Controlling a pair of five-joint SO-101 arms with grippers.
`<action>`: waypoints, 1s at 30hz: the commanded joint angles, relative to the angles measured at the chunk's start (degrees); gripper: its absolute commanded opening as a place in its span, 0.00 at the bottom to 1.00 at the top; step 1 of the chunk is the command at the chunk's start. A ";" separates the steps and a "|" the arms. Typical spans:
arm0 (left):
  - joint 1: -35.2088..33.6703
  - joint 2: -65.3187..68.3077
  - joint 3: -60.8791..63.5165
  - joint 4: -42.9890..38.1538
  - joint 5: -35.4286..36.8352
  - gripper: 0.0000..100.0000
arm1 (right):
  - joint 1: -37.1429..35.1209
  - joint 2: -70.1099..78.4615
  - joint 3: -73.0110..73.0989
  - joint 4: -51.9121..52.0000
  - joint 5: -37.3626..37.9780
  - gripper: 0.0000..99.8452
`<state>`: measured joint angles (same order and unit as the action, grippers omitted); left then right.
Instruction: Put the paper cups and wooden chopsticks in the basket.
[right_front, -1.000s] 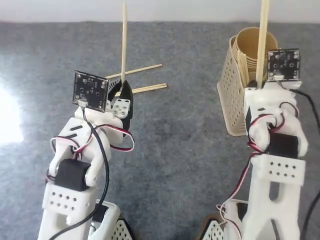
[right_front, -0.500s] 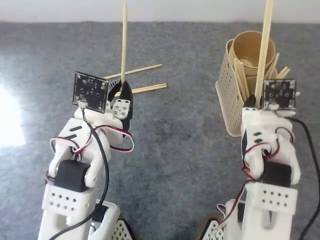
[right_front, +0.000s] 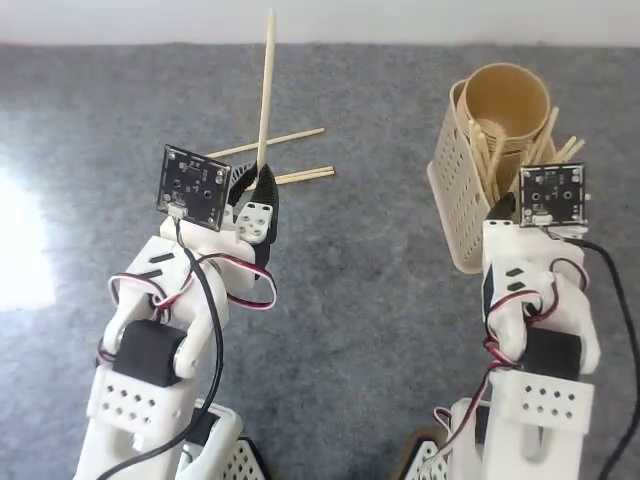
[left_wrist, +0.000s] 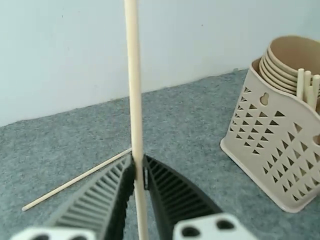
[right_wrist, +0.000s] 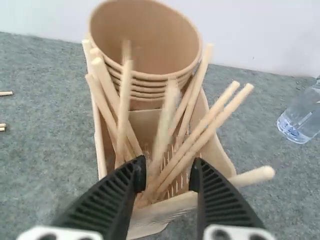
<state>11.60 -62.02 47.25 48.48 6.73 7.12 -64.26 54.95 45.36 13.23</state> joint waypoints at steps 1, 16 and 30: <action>0.53 -0.70 -0.13 -0.44 -0.35 0.01 | 0.40 0.04 -3.25 0.40 0.97 0.15; 13.10 -0.53 -2.33 -4.13 -3.87 0.01 | 0.22 0.22 -31.47 17.89 1.67 0.15; 16.70 30.42 -24.66 -12.57 -5.19 0.01 | 10.77 1.01 -32.53 30.99 4.57 0.15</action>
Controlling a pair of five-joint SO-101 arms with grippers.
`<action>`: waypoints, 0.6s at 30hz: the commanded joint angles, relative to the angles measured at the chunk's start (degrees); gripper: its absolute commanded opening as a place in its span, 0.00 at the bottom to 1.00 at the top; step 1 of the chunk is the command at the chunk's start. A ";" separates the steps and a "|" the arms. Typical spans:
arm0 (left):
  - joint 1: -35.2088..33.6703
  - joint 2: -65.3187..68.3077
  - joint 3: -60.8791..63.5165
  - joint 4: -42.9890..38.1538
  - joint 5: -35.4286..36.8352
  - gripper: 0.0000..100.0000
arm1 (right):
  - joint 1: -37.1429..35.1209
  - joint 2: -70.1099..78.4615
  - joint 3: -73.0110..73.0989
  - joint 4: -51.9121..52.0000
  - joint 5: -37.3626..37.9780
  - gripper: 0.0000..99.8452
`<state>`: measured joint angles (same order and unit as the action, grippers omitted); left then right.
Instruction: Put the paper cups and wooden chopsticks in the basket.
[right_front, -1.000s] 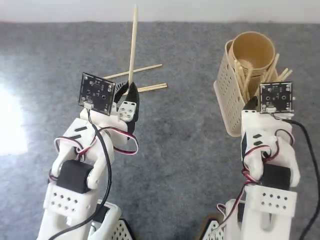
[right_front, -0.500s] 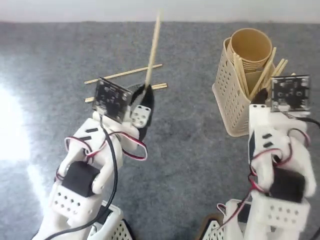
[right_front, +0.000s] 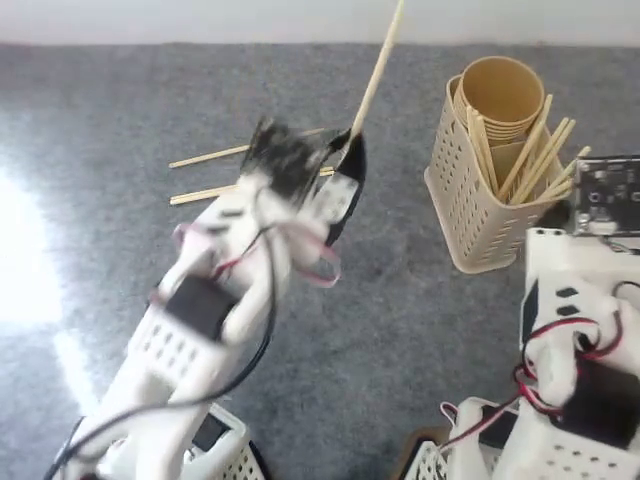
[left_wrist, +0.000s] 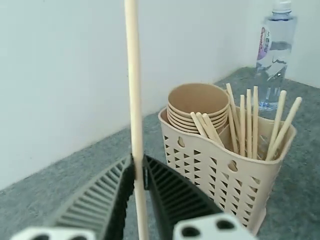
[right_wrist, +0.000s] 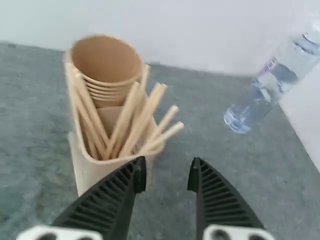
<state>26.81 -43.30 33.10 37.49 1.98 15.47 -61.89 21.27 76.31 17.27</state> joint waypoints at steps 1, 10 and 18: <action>2.20 14.07 -12.62 -1.58 -0.44 0.01 | 2.77 -2.07 2.29 0.04 0.79 0.15; 9.05 27.87 -21.67 -9.14 -0.44 0.01 | 13.76 -16.48 19.52 0.40 3.60 0.15; 11.96 39.30 -23.52 -24.97 -0.35 0.01 | 29.14 -35.12 46.59 -2.86 12.84 0.15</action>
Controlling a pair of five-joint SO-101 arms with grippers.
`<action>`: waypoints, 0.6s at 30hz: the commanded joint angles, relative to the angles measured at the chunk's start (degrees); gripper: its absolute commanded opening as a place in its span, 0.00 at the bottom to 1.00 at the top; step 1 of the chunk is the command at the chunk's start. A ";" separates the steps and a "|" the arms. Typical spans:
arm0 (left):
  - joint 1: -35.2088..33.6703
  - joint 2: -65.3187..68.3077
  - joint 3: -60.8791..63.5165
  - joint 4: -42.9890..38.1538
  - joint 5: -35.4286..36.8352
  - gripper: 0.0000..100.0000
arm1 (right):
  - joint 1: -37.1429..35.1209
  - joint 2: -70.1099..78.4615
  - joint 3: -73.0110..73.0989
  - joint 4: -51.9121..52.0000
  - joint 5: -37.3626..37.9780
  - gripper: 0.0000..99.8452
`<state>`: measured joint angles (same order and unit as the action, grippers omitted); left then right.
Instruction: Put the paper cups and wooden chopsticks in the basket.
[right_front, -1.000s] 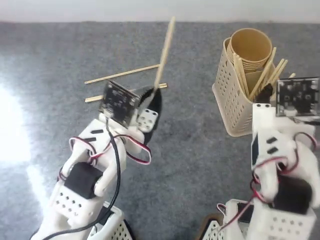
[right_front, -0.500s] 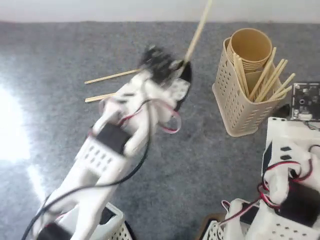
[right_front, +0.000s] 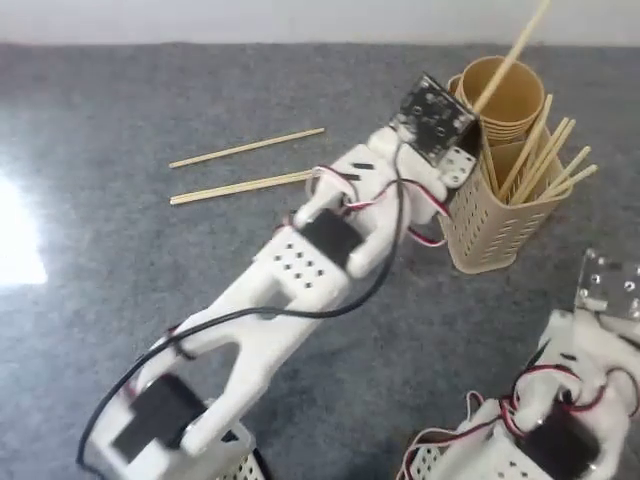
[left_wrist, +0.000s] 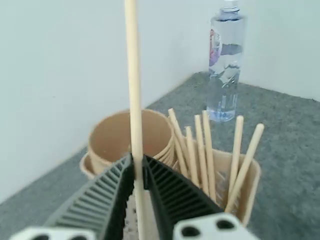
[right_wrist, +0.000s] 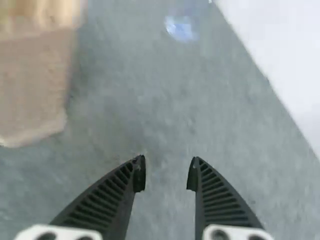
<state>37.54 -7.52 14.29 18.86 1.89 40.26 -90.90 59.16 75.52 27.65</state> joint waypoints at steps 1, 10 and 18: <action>1.49 4.84 -6.37 -6.42 -0.26 0.01 | 5.32 -8.22 12.13 -2.68 2.55 0.15; 4.04 13.63 -18.68 -4.57 -0.26 0.01 | 2.24 -12.70 27.60 -8.22 -3.69 0.15; 5.36 16.62 -22.90 -1.58 7.12 0.01 | -0.92 -13.14 32.44 -10.68 -4.92 0.15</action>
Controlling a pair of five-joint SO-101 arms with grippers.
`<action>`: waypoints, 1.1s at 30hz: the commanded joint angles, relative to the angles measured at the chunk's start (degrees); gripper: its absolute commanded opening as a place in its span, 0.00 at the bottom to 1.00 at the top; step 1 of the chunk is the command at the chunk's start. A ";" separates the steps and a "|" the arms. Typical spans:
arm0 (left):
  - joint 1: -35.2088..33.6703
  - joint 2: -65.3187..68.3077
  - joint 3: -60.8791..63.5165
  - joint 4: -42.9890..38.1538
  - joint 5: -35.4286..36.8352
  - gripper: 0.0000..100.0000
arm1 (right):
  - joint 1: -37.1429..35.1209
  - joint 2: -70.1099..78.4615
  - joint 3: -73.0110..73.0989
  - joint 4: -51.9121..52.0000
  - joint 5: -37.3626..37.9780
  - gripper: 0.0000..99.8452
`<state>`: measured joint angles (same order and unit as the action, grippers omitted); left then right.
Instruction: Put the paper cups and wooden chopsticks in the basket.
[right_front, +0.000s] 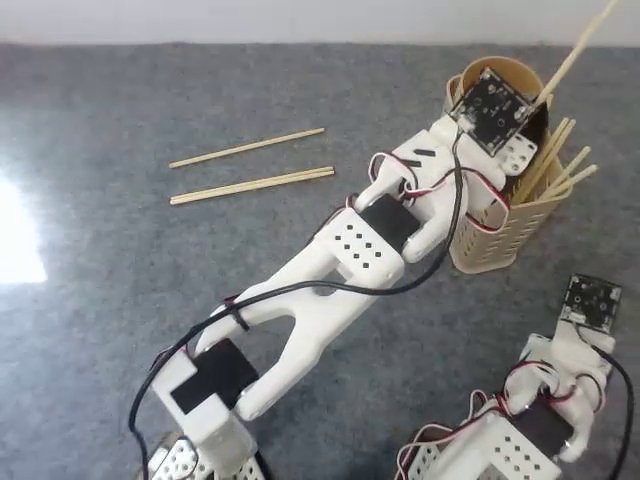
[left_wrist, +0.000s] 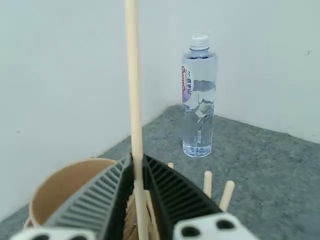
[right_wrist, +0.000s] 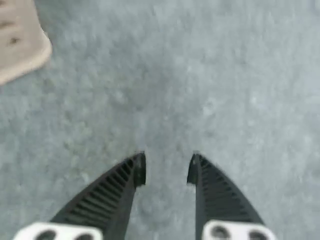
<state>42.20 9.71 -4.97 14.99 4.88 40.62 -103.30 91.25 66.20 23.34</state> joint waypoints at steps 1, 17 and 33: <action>1.23 -0.35 -3.38 2.37 4.22 0.01 | -1.36 -0.75 0.35 -1.45 -0.62 0.15; 2.99 -0.18 1.45 7.38 9.76 0.16 | -1.63 -0.75 0.70 -1.80 -0.62 0.15; 6.24 -25.05 1.36 47.65 -15.82 0.16 | -3.56 -0.75 1.93 -2.95 0.97 0.15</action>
<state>48.44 -5.23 -2.95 46.99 -0.31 37.63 -103.30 93.63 64.09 23.69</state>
